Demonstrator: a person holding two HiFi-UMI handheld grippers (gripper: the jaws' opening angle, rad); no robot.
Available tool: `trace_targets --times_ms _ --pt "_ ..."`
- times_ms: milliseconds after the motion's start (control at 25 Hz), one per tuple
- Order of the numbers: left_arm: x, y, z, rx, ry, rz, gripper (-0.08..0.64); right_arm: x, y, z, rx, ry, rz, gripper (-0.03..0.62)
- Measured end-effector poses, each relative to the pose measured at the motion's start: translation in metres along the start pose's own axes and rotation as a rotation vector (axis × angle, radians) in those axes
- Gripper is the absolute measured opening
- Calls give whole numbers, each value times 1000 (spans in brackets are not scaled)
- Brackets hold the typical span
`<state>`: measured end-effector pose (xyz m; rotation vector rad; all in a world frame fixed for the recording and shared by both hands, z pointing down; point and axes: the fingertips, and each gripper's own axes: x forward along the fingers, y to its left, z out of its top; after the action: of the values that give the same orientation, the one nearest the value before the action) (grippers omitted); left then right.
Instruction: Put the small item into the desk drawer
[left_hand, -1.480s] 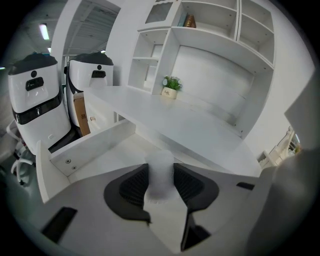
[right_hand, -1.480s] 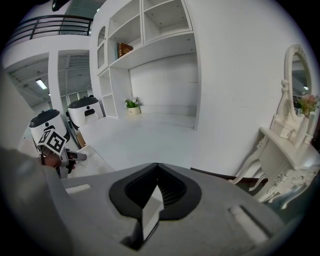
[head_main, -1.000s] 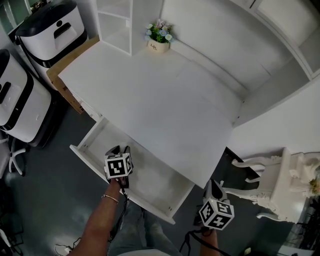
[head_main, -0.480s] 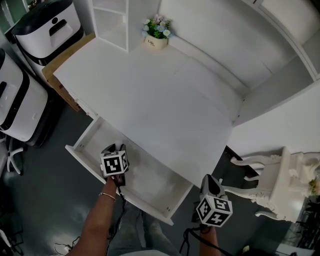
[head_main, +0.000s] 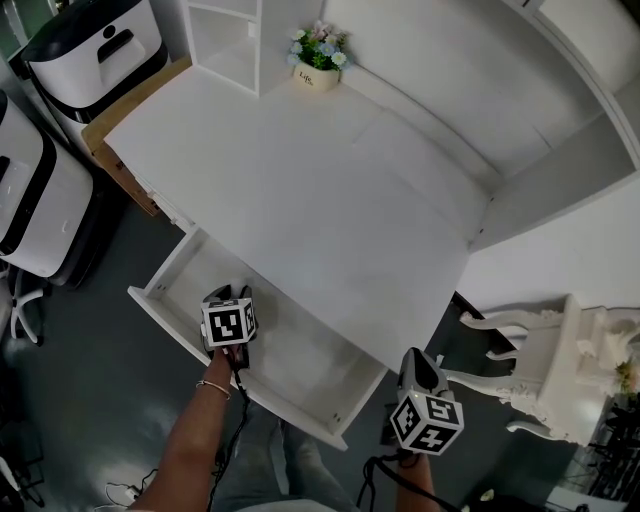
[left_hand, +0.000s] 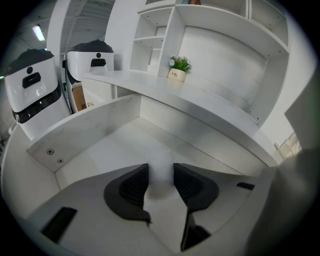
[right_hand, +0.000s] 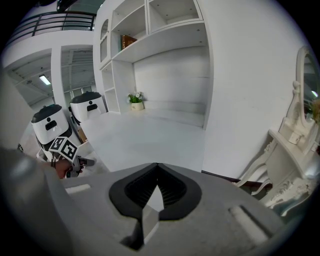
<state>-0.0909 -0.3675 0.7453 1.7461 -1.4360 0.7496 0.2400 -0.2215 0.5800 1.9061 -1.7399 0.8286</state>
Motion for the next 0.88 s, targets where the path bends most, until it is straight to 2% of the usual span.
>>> trace_targets --times_ms 880 --pt "17 -1 -5 4 27 -9 161 7 4 -3 8 15 -3 0"
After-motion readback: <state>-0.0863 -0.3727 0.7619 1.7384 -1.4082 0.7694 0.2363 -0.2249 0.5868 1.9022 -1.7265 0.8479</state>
